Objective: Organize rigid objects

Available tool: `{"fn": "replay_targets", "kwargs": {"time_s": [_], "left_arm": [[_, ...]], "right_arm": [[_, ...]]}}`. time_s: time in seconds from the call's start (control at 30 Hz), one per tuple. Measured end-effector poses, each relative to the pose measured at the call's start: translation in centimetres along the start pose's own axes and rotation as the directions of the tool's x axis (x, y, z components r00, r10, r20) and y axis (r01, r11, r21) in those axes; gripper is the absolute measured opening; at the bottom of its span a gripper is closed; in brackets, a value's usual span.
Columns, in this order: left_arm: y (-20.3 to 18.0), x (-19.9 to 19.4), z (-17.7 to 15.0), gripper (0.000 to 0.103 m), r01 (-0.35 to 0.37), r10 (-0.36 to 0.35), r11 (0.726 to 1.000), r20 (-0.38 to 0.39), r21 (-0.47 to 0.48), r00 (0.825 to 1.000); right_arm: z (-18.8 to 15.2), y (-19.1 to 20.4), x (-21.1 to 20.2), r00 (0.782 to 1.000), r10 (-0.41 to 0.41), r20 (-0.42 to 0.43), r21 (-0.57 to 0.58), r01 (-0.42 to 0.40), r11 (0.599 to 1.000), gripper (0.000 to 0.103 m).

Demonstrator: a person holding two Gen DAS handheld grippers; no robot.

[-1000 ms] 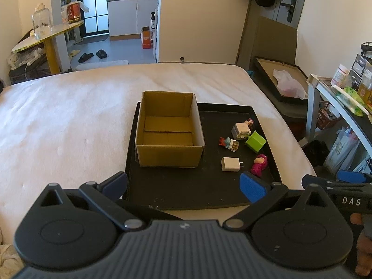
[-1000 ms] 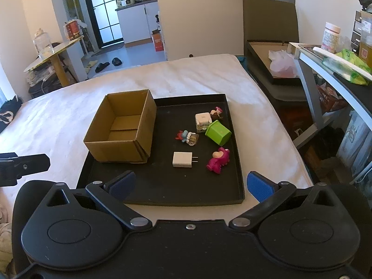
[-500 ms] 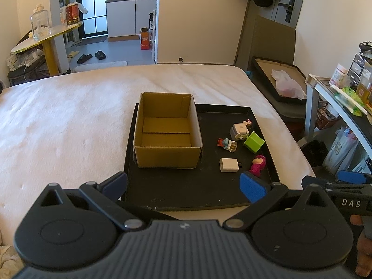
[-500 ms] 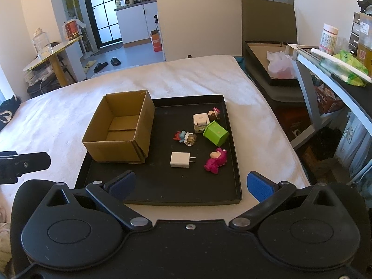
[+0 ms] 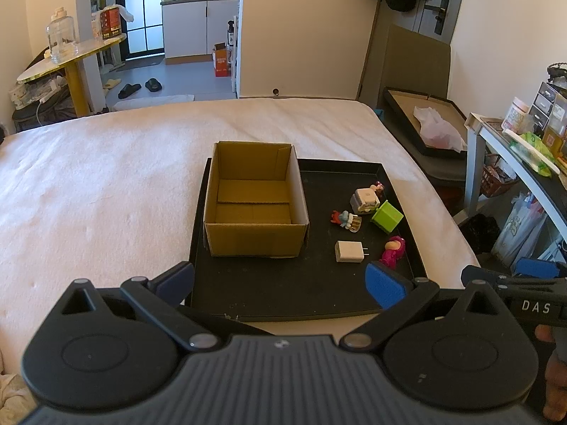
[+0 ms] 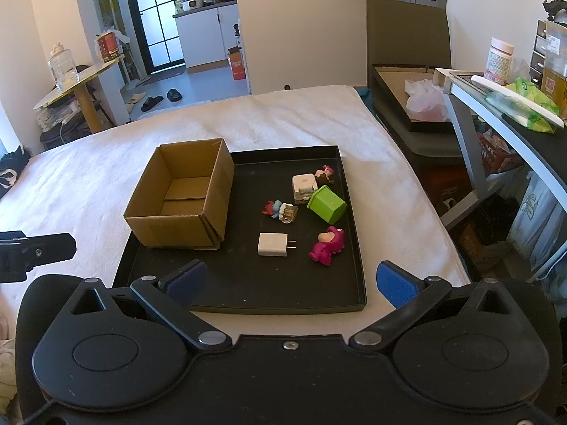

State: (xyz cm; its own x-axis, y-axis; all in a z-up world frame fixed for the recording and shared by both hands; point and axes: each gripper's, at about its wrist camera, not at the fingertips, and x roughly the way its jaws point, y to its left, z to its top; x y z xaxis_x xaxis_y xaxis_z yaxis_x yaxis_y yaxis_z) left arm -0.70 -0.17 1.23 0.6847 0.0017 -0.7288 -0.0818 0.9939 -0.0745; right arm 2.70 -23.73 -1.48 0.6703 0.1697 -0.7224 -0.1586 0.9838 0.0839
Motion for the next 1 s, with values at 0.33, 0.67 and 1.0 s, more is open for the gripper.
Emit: {"fn": "replay_targets", "kwargs": {"time_s": [0.33,0.67,1.0], "left_arm": [[0.1,-0.1,0.0,0.102,0.002,-0.002,1.000,0.002,-0.001,1.000],[0.0,0.0,0.1,0.102,-0.003,0.003,1.000,0.001,0.011,1.000],[0.1,0.8,0.2,0.102,-0.006,0.006,1.000,-0.007,0.020,1.000]], "right_arm": [[0.2,-0.2,-0.1,1.000,-0.007,-0.002,-0.003,0.007,1.000,0.103],[-0.1,0.1,0.0,1.000,-0.009,-0.002,0.000,0.009,1.000,0.103],[-0.2,-0.1,1.1,1.000,0.004,-0.019,0.017,-0.004,1.000,0.103]]}}
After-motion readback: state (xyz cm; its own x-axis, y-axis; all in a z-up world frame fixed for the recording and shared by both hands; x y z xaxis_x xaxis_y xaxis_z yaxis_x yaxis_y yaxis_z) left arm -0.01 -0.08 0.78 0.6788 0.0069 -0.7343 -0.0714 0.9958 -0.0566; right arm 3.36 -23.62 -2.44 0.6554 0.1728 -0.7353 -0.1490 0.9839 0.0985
